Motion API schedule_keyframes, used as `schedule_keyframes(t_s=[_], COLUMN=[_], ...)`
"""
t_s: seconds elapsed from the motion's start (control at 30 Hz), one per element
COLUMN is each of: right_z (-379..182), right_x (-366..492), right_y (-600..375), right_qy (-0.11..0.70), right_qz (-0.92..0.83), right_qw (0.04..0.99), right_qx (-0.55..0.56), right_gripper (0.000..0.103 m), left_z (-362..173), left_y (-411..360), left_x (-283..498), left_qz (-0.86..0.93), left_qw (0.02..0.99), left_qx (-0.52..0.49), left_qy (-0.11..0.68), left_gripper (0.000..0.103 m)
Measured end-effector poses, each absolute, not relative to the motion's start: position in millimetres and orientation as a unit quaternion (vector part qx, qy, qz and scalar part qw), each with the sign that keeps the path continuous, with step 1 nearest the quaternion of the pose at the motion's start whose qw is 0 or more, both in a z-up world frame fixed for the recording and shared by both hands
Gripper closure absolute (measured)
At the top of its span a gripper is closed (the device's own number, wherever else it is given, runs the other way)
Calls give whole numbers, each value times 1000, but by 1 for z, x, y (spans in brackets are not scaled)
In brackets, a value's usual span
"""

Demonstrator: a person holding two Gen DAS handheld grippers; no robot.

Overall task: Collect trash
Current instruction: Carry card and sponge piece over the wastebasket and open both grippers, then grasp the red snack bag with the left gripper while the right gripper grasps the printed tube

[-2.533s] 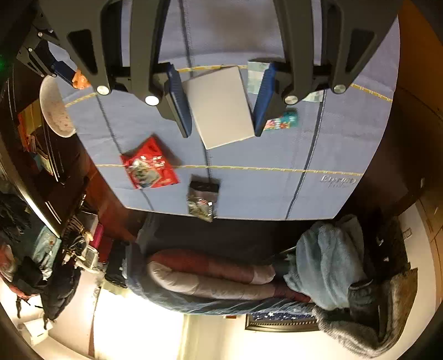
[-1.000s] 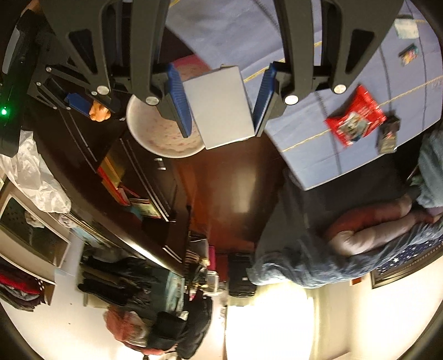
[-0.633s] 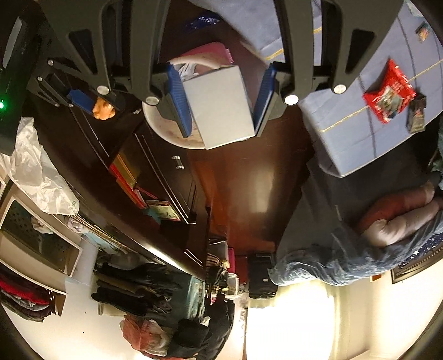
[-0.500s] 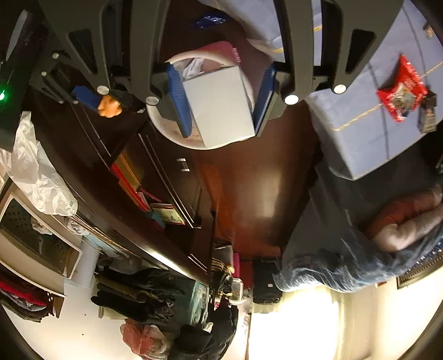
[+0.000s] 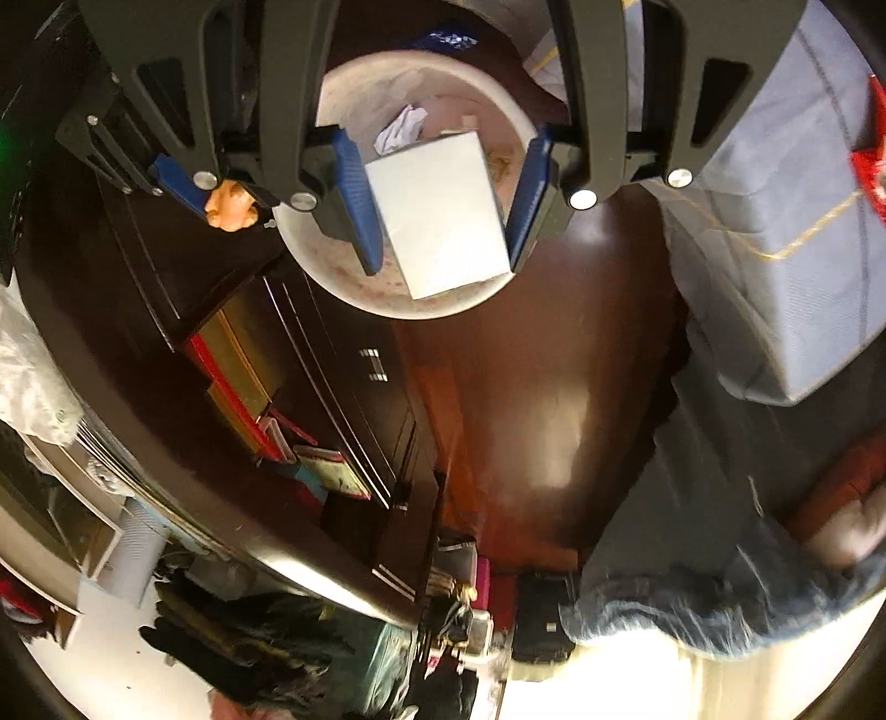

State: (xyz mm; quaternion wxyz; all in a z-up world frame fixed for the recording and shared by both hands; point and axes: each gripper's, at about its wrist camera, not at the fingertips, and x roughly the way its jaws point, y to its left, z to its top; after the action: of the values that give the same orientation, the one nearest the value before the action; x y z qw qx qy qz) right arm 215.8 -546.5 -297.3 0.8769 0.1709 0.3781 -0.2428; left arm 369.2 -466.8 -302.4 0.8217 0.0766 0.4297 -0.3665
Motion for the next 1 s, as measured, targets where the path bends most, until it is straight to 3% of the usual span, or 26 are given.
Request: schedule_keyframes(t_s=[0.03, 0.1, 0.17, 0.27, 0.63, 0.77, 1.0], right_z=[-301, -307, -312, -315, -297, -282, -259], right_x=[219, 222, 225, 228, 215, 206, 197], right_y=[-547, -547, -547, -546, -525, -506, -460], right_qy=[379, 381, 384, 387, 388, 382, 378], right_qz=[-247, -250, -252, -253, -237, -218, -162], right_qw=[876, 875, 874, 872, 876, 883, 897], right_qx=[166, 161, 161, 159, 163, 166, 166], right_gripper=[61, 60, 52, 52, 42, 34, 30], left_z=[-306, -311, -312, -311, -280, -263, -246], left_y=[-469, -470, -467, -463, -415, -379, -301], left_x=[372, 378, 382, 385, 373, 365, 362], left_qz=[-367, -365, -368, -368, -307, -264, -188], left_qw=[820, 820, 820, 824, 867, 888, 911], left_qx=[76, 72, 57, 40, 56, 64, 46], left_qy=[432, 435, 434, 428, 390, 370, 364], left_gripper=[52, 34, 28, 16, 8, 7, 4])
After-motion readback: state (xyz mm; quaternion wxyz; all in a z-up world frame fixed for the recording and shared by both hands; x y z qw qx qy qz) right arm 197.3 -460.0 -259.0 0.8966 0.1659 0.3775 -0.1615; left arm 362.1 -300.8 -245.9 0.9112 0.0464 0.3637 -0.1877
